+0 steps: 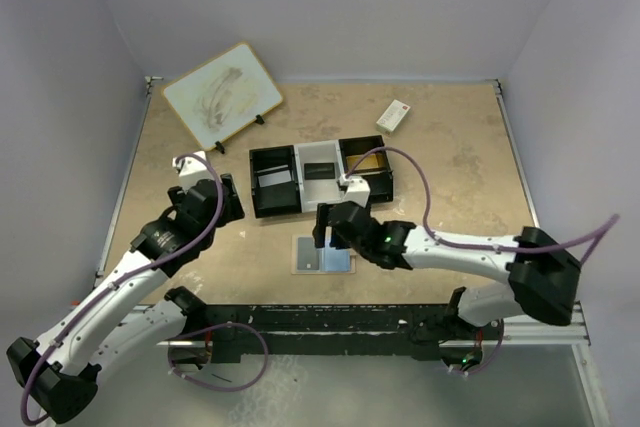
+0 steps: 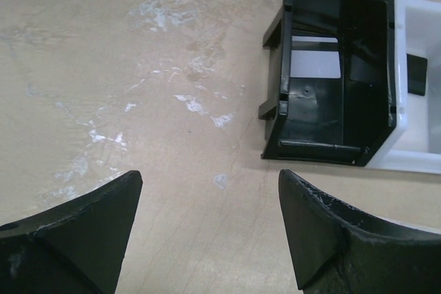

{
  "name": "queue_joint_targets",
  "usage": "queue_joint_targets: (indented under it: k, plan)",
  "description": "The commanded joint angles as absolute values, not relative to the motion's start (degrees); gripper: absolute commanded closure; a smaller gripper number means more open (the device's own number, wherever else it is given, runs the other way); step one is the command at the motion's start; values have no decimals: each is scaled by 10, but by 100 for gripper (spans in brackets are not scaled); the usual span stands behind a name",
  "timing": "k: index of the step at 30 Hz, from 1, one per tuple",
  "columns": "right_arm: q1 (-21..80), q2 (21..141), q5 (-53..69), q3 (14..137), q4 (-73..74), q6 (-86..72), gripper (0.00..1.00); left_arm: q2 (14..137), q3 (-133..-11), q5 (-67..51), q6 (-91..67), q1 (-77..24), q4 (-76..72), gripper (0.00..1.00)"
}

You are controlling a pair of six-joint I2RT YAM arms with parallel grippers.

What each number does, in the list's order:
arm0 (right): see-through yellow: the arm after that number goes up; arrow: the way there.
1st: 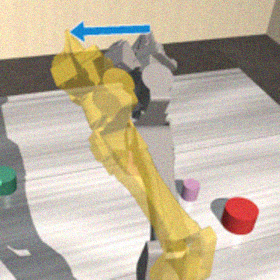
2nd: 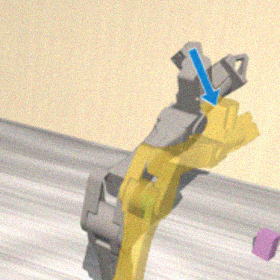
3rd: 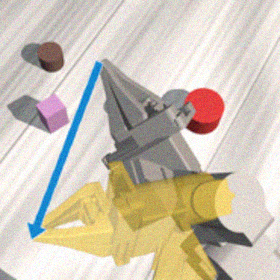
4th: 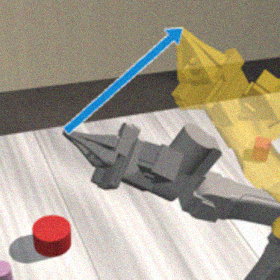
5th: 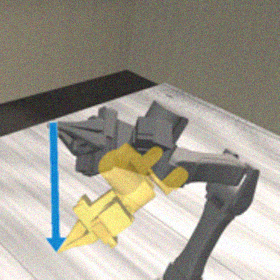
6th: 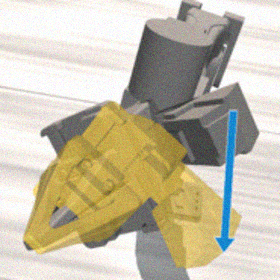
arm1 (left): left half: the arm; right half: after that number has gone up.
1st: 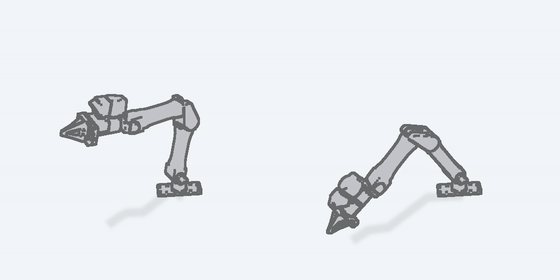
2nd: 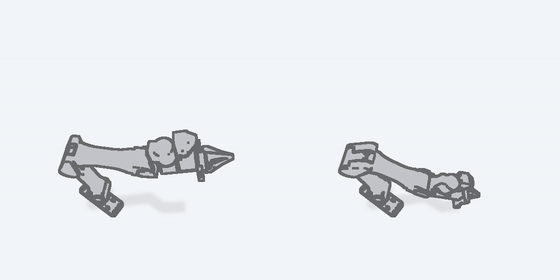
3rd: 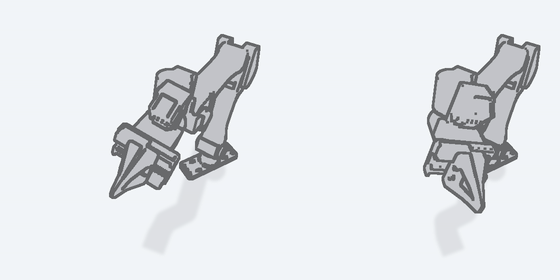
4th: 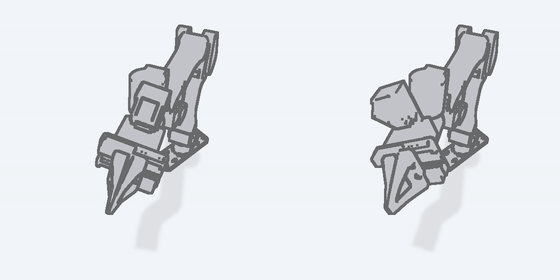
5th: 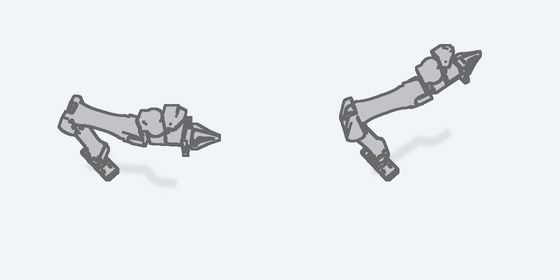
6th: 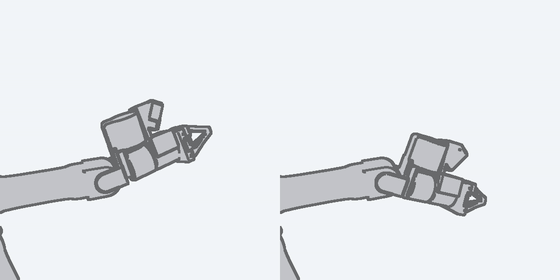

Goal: Take the credit cards out of the card holder

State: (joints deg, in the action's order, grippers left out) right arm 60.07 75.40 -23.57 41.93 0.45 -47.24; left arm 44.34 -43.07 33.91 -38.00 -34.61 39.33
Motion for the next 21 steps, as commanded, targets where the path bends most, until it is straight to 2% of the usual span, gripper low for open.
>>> queue_joint_targets:
  k: [1,9,17,21]
  plan:
    - [662,831,-325,487,86,-581,17,427,-451,408,-407,-344,411,21]
    - [692,925,-303,549,81,-585,17,426,-451,402,-407,-344,410,20]
    - [693,959,-303,578,102,-603,27,425,-451,397,-404,-344,407,20]
    - [693,978,-306,594,122,-605,28,425,-449,392,-402,-344,405,20]
